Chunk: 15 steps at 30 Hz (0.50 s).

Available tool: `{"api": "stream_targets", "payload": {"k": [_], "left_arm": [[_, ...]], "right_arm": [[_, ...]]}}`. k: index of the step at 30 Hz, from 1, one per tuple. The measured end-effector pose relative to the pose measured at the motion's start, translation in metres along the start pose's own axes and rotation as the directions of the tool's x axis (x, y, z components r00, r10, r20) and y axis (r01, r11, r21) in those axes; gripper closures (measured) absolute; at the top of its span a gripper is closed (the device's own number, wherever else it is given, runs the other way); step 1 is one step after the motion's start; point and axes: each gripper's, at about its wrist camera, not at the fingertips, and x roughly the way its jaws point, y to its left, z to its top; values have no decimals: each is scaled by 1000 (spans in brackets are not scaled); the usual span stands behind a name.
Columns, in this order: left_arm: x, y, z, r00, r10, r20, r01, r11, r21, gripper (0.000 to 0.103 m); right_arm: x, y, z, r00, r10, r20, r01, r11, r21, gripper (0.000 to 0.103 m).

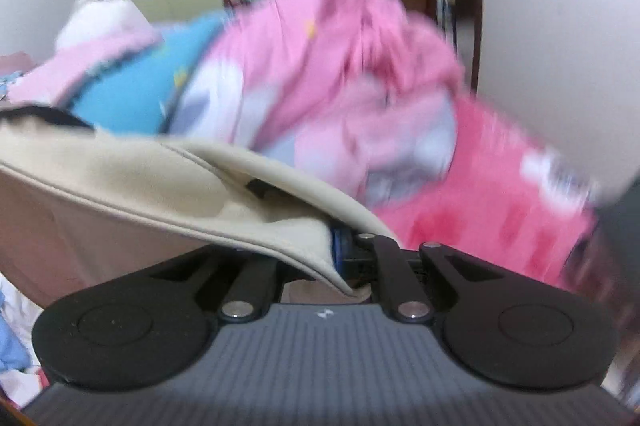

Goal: Fold clothes

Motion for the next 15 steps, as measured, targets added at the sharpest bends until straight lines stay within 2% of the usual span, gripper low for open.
{"api": "stream_targets", "payload": {"k": [4, 7, 15], "left_arm": [[-43, -19, 7, 997, -45, 64, 45, 999, 8, 98], [-78, -36, 6, 990, -80, 116, 77, 997, 25, 97], [-183, -67, -12, 959, -143, 243, 130, 989, 70, 97]], "right_arm": [[-54, -14, 52, 989, -30, 143, 47, 992, -121, 99], [-95, -27, 84, 974, -16, 227, 57, 983, -174, 99], [-224, -47, 123, 908, 53, 416, 102, 934, -342, 99]]}}
